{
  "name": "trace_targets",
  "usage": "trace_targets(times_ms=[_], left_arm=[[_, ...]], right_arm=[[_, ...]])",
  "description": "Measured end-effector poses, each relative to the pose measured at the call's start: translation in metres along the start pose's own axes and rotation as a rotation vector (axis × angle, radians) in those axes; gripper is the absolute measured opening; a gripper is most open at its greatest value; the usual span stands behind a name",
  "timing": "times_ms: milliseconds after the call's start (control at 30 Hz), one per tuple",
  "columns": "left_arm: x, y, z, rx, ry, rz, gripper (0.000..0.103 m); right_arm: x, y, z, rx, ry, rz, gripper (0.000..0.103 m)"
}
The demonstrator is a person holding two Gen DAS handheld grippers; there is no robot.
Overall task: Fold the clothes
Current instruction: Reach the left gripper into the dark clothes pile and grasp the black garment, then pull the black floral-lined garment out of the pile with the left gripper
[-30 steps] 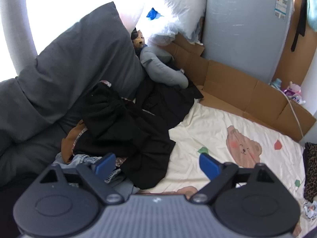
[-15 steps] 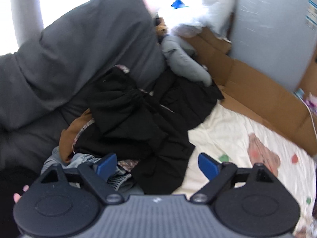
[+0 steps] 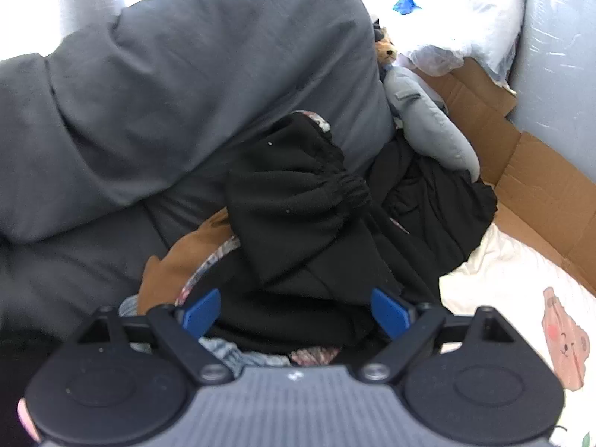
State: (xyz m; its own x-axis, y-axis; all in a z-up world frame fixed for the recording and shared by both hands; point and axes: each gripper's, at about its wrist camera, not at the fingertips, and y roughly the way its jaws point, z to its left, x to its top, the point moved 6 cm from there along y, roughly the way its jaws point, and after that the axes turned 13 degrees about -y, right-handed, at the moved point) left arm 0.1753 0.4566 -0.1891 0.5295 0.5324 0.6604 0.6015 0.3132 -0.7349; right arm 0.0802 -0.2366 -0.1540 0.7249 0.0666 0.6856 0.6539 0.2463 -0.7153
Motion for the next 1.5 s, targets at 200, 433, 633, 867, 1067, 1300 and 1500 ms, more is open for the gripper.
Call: trace_targets(times_ms=[200, 433, 633, 867, 1067, 1300, 1500], left_arm=[[0.008, 0.038, -0.004, 0.010, 0.084, 0.009, 0.090], [0.021, 0.082, -0.001, 0.024, 0.114, -0.006, 0.090], [0.024, 0.100, 0.002, -0.006, 0.119, 0.056, 0.009], [0.028, 0.067, -0.005, -0.092, 0.157, 0.049, 0.005], [0.024, 0.028, -0.024, -0.140, 0.212, 0.020, 0.004], [0.001, -0.018, -0.060, -0.242, 0.303, 0.037, 0.004], [-0.026, -0.053, -0.083, -0.307, 0.322, 0.080, 0.004]], right_arm=[[-0.019, 0.045, 0.009, 0.058, 0.000, 0.031, 0.094], [-0.036, 0.083, 0.024, 0.078, -0.003, 0.062, 0.094], [-0.043, 0.108, 0.028, 0.057, 0.035, 0.070, 0.094], [-0.038, 0.095, 0.031, 0.050, 0.048, 0.031, 0.094], [-0.027, 0.081, 0.039, 0.046, 0.036, -0.017, 0.094], [-0.020, 0.064, 0.048, 0.038, -0.001, -0.074, 0.094], [-0.015, 0.055, 0.052, 0.051, 0.006, -0.105, 0.094]])
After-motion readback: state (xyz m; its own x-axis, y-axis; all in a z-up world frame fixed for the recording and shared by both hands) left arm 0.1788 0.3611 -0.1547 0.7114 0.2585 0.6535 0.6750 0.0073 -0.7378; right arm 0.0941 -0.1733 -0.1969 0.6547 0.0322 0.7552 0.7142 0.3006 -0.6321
